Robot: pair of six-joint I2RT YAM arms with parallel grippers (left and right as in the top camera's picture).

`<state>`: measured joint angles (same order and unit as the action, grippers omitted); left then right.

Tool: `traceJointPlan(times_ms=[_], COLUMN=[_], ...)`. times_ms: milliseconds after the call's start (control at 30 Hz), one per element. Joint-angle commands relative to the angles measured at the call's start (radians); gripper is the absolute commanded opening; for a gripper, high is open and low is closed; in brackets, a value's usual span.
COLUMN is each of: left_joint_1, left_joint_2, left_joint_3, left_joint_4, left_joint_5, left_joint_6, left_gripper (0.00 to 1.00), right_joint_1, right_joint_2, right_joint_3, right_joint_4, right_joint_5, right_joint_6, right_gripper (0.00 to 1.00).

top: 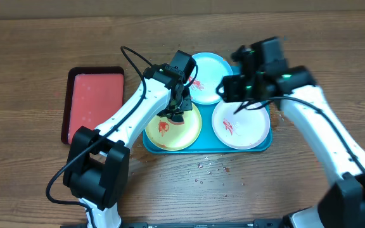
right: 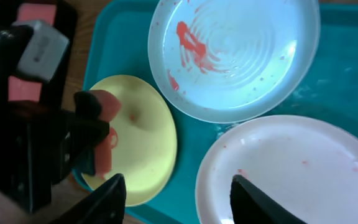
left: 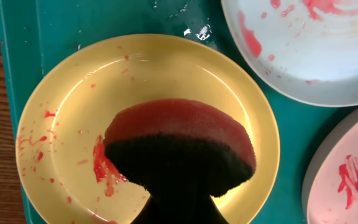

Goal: Clean dirty plates on tray and stack at the side
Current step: 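Reach the right gripper to the yellow plate rim and grasp it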

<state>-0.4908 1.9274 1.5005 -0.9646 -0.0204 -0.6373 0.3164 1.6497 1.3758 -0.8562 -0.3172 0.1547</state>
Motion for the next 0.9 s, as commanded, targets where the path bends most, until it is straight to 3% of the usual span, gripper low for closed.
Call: traceJointPlan(times_ms=[0,67,200,500,867], left_joint_1=[0.001,0.003,0.015,0.055,0.047], left_joint_2=[-0.008,-0.008,-0.008,-0.004,-0.003], left_joint_3=[-0.001,-0.001,-0.001,-0.019,-0.151], left_joint_4=[-0.004,-0.008,-0.01,-0.02,0.097], left_joint_5=[-0.035,-0.035,-0.035,0.019,0.089], left_joint_6=[-0.021,-0.021,-0.021,-0.021,-0.018], left_gripper=[0.04,0.04,0.04,0.04,0.04], right_joint_1=[0.04,0.051,0.069,0.09,0.099], right_joint_2=[0.059,0.096,0.157,0.21,0.212], right_joint_3=[0.025,0.025,0.024,0.003,-0.092], right_joint_4=[0.027,0.04,0.071,0.082,0.156], right_joint_5=[0.092,0.087,0.043,-0.044,-0.085], right_joint_6=[0.063,0.063,0.063,0.063,0.059], right_gripper=[0.54,0.37,0.26,0.27,0.32])
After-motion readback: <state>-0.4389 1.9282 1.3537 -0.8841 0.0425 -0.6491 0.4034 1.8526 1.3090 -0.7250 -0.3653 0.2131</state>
